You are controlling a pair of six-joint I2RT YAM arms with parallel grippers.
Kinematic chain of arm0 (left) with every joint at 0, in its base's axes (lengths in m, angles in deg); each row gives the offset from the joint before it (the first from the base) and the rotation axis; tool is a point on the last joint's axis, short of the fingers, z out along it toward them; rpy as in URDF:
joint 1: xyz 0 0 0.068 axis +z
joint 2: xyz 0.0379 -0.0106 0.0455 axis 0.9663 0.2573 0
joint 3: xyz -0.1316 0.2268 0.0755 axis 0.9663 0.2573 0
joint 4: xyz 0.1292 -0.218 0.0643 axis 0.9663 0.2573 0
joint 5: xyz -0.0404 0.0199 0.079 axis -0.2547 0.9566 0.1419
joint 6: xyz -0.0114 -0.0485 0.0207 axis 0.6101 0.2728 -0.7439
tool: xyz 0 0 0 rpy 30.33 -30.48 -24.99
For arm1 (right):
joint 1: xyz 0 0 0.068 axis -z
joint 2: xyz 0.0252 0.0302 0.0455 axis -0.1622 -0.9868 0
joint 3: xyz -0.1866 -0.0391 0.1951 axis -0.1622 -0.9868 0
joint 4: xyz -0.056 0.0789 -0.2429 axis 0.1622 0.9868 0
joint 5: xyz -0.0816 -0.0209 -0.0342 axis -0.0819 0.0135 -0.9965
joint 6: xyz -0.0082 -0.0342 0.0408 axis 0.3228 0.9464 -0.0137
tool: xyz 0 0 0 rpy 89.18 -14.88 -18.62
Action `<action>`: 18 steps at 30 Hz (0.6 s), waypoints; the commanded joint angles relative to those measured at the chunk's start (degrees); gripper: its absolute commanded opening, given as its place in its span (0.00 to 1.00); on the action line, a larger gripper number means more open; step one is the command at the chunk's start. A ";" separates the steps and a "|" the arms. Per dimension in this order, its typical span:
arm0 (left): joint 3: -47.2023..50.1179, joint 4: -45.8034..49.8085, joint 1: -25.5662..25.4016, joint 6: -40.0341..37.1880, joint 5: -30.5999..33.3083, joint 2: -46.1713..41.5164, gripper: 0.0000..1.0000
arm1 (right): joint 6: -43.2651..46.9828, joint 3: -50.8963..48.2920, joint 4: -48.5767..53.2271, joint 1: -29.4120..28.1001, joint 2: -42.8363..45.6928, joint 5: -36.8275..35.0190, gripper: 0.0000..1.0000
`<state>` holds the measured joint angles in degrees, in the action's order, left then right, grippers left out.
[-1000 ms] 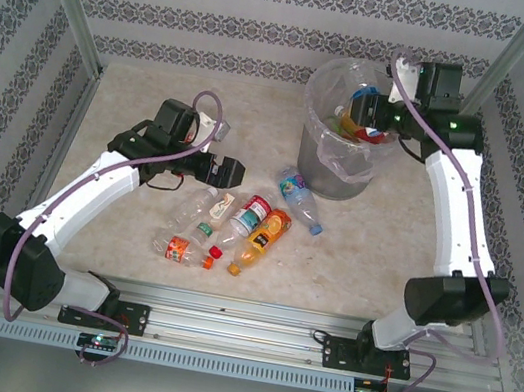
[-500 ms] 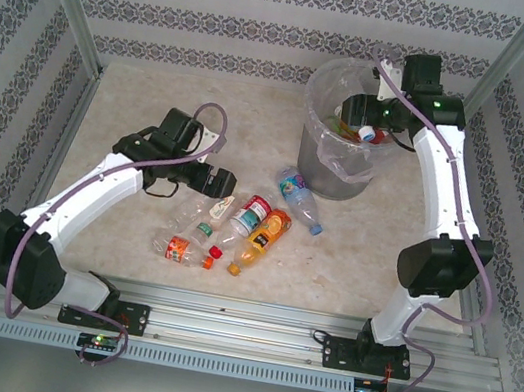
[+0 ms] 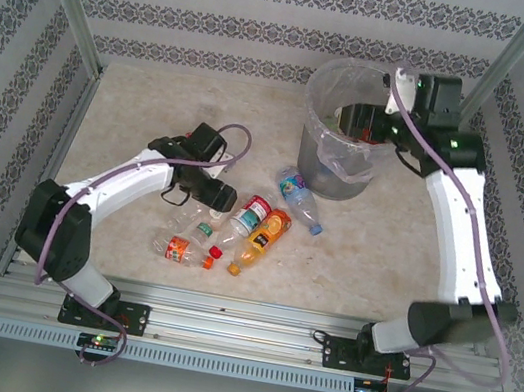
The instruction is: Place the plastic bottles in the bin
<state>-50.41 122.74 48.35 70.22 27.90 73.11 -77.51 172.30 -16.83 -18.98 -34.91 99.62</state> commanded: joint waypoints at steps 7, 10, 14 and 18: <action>-3.57 0.09 -1.75 3.34 3.55 6.97 0.73 | -8.27 -17.14 -8.08 -2.47 13.97 11.17 0.89; -4.36 0.13 -2.18 3.78 4.25 9.04 0.73 | -8.81 -20.02 -7.93 -2.93 16.65 11.65 0.89; -4.62 -0.57 -2.49 4.40 5.21 10.72 0.73 | -9.58 -22.25 -8.13 -3.04 19.04 12.26 0.90; -5.08 -1.37 -2.86 4.75 4.38 12.51 0.76 | -10.20 -23.64 -8.62 -3.26 19.67 12.61 0.90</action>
<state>-54.33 122.01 46.40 73.77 31.85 83.89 -86.43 149.81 -23.36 -21.52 -16.00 110.62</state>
